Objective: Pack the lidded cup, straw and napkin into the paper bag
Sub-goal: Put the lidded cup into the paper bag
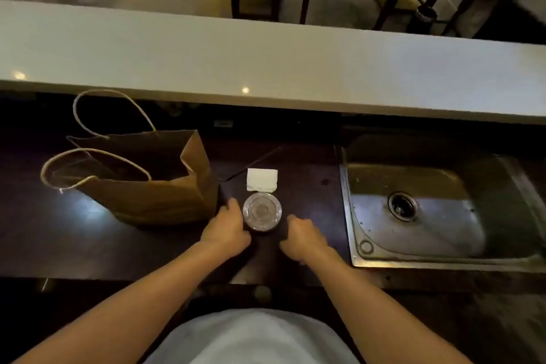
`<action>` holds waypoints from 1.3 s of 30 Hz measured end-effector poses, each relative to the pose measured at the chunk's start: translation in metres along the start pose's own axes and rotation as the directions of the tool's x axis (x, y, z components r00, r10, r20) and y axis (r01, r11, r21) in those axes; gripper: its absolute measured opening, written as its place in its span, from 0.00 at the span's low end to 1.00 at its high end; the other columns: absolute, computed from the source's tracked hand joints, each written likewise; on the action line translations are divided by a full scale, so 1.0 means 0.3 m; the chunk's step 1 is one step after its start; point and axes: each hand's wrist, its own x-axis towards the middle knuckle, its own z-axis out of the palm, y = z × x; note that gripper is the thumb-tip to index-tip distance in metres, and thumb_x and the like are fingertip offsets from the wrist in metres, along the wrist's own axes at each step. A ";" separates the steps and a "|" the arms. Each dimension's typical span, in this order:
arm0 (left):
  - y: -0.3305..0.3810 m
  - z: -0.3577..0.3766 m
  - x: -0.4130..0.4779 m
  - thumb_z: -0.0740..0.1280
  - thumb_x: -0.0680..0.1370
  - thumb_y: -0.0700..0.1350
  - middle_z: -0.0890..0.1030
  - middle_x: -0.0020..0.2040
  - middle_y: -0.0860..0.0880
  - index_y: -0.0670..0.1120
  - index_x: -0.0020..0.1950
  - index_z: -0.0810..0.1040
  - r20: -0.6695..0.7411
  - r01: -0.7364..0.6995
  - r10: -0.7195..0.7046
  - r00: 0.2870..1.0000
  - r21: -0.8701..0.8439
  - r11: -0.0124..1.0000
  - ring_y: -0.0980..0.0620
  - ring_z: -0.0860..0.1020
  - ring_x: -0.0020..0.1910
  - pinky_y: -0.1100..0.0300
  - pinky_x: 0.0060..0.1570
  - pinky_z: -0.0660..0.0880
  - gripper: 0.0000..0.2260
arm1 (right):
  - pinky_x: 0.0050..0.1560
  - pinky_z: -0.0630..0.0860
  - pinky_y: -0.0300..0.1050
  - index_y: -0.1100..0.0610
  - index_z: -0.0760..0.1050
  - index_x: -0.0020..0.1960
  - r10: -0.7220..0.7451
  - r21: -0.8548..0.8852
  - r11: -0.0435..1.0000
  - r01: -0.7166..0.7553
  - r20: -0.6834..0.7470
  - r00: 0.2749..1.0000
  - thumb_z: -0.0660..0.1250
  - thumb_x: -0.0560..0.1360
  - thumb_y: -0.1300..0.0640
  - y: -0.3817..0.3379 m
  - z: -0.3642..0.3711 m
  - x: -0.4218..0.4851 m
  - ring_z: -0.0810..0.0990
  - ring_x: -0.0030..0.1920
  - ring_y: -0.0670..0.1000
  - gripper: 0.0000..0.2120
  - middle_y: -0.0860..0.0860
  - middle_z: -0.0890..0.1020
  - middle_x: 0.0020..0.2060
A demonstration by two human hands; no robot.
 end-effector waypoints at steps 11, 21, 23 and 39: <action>-0.098 0.130 0.118 0.73 0.73 0.42 0.80 0.51 0.45 0.56 0.61 0.70 0.076 0.074 -0.038 0.996 -0.564 0.822 0.48 0.79 0.39 0.58 0.33 0.77 0.22 | 0.52 0.80 0.49 0.53 0.70 0.67 -0.043 0.474 0.875 0.098 -0.126 0.991 0.76 0.70 0.59 0.069 0.143 0.162 0.81 0.52 0.54 0.28 0.55 0.80 0.56; -0.059 0.070 0.100 0.72 0.74 0.40 0.80 0.51 0.49 0.52 0.67 0.72 0.079 -0.043 0.108 0.991 -0.576 0.816 0.55 0.78 0.35 0.67 0.29 0.74 0.23 | 0.35 0.78 0.42 0.45 0.72 0.64 -0.137 0.714 0.696 0.078 0.026 0.990 0.77 0.69 0.63 0.000 0.025 0.123 0.80 0.44 0.45 0.29 0.49 0.82 0.53; -0.046 0.008 0.078 0.72 0.74 0.42 0.82 0.49 0.47 0.52 0.66 0.73 0.110 -0.075 0.157 0.981 -0.537 0.840 0.53 0.80 0.36 0.63 0.31 0.78 0.22 | 0.39 0.79 0.44 0.45 0.76 0.57 -0.165 0.700 0.710 0.082 0.051 0.985 0.78 0.67 0.64 -0.008 -0.046 0.096 0.81 0.46 0.46 0.24 0.47 0.83 0.49; 0.010 -0.895 -0.357 0.73 0.70 0.56 0.84 0.47 0.59 0.58 0.54 0.82 -0.175 -0.437 0.421 0.890 -0.059 0.898 0.61 0.83 0.44 0.60 0.49 0.79 0.13 | 0.51 0.74 0.26 0.46 0.61 0.72 -0.721 0.160 0.626 0.763 -0.254 0.645 0.81 0.63 0.54 -0.538 -0.636 -0.252 0.76 0.55 0.38 0.44 0.39 0.74 0.57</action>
